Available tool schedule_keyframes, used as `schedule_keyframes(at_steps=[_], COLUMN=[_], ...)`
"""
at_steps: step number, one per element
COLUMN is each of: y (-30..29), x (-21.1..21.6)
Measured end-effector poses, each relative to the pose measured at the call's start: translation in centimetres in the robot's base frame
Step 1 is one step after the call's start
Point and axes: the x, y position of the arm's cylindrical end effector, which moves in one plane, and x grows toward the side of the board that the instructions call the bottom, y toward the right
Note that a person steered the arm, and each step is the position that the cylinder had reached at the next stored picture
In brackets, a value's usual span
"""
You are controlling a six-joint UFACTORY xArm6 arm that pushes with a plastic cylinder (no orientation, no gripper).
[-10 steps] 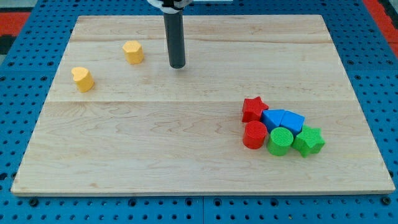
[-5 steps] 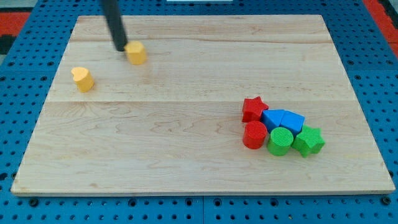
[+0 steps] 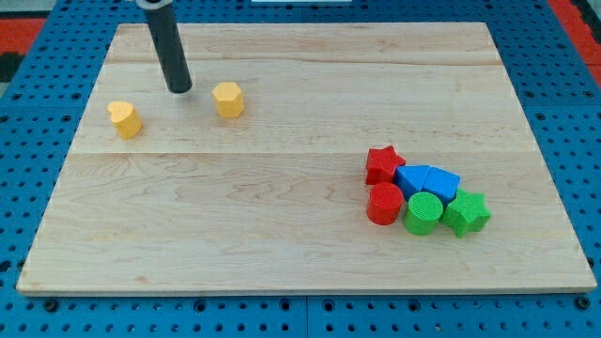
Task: Slide hexagon to the top left of the red star
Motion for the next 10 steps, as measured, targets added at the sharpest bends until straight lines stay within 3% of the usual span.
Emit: schedule_keyframes(at_steps=[4, 5, 6, 7, 9, 10], y=[20.1, 22.1, 24.3, 23.7, -2.1, -11.3], x=[3.0, -0.1, 7.9, 5.4, 2.8, 0.5])
